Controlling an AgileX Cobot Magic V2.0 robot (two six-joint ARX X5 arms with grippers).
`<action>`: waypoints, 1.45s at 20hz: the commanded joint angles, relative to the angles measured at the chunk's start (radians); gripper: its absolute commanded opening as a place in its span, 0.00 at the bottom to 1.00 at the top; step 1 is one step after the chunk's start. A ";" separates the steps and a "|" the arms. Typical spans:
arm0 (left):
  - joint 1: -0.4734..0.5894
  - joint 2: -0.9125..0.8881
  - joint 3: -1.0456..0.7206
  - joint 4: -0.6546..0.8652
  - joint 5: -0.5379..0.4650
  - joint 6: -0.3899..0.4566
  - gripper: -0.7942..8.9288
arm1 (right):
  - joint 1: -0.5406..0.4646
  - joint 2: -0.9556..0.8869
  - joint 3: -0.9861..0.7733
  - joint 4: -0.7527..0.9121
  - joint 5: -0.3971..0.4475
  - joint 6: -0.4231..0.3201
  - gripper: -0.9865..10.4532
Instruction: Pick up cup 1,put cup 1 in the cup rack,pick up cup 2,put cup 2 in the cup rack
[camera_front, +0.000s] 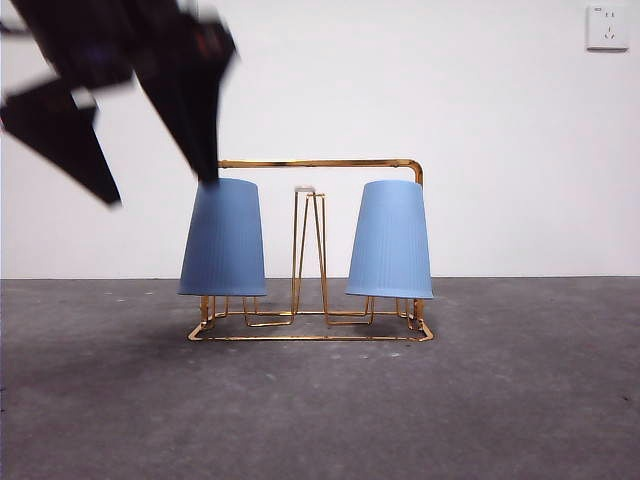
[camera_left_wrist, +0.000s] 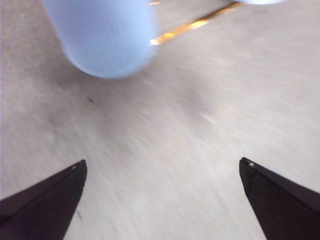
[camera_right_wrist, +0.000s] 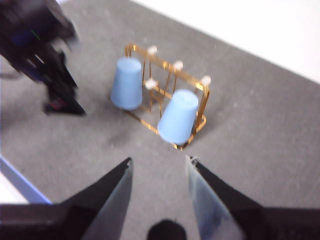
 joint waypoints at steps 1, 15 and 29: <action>-0.019 -0.105 -0.001 -0.035 0.050 -0.006 0.69 | 0.000 0.011 -0.004 -0.020 0.003 0.012 0.25; -0.093 -0.628 -0.001 -0.143 0.109 -0.050 0.07 | 0.000 0.103 -0.005 -0.106 -0.202 0.064 0.08; -0.093 -0.618 -0.001 -0.153 0.119 -0.070 0.08 | 0.000 0.187 -0.005 -0.106 -0.195 0.071 0.09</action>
